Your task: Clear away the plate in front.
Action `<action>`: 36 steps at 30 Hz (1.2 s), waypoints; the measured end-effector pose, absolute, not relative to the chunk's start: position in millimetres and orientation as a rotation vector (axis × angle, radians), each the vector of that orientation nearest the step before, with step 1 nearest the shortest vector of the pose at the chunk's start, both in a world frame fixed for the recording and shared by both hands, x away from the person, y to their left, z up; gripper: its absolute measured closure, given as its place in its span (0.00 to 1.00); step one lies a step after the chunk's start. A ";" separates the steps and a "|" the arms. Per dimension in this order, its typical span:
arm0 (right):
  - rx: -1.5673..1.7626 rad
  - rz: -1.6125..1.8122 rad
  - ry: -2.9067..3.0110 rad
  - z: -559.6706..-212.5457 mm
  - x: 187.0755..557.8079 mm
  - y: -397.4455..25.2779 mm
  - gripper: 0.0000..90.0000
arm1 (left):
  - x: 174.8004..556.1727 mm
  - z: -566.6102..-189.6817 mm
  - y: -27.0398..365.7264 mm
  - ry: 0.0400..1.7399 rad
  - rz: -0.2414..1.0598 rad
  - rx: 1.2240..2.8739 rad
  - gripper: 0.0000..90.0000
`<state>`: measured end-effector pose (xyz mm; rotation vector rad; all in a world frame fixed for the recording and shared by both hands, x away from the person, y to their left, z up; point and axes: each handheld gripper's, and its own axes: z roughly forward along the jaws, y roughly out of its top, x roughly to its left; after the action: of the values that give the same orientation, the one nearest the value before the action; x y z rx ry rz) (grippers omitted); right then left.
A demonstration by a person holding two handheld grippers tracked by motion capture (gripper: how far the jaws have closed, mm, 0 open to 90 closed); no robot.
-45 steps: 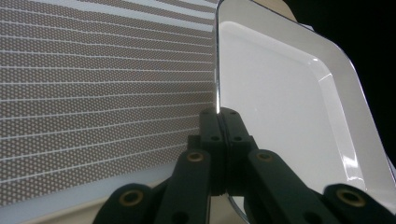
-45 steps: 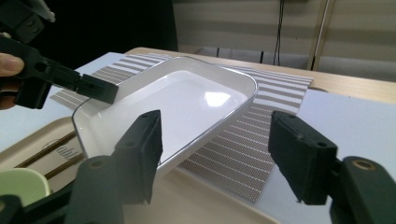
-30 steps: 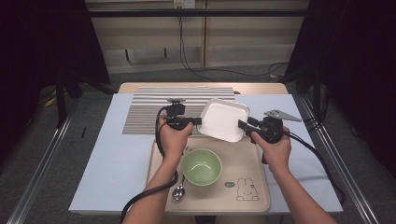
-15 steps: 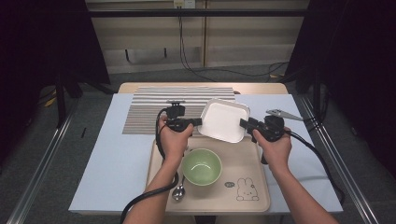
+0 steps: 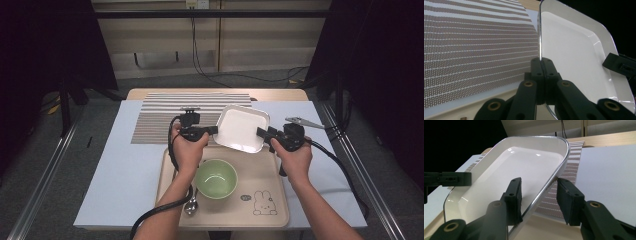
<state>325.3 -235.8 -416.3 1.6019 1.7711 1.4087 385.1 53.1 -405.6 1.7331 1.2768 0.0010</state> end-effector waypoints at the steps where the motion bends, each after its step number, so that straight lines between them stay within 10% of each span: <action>1: 1.608 1.405 1.768 -416.4 325.4 -235.7 0.65 | 384.9 -406.1 53.0 1.275 -0.004 1.731 0.99; 23: 1.823 1.466 1.542 -395.1 331.1 -258.5 1.00 | 366.3 -388.9 36.8 1.124 -0.026 1.748 0.91; 36: 1.897 1.377 1.592 -402.7 322.7 -282.0 1.00 | 374.0 -382.4 66.4 1.081 0.069 1.680 0.36</action>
<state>322.7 -282.0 -402.7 1.8971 1.5923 1.3771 374.0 66.4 -382.4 1.6801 1.0815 0.0687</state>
